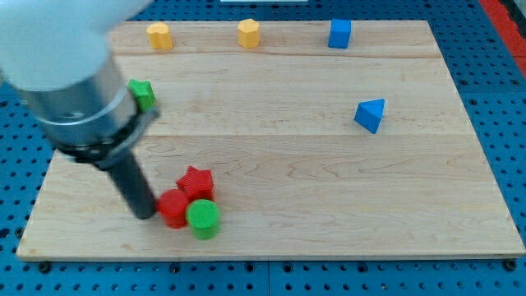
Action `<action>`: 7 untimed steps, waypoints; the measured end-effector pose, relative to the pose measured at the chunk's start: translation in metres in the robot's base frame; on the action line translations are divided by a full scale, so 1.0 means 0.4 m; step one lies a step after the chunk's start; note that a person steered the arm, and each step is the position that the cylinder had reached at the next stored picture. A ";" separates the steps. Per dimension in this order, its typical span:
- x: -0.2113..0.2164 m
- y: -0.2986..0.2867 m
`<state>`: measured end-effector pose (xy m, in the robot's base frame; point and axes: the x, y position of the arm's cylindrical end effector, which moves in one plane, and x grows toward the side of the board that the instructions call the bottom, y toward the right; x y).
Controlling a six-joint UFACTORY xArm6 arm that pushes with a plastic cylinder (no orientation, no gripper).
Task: Push green star into red star
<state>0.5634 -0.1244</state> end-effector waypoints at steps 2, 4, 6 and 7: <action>-0.065 -0.174; -0.387 -0.343; -0.516 -0.014; -0.440 0.096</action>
<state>0.3876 -0.0861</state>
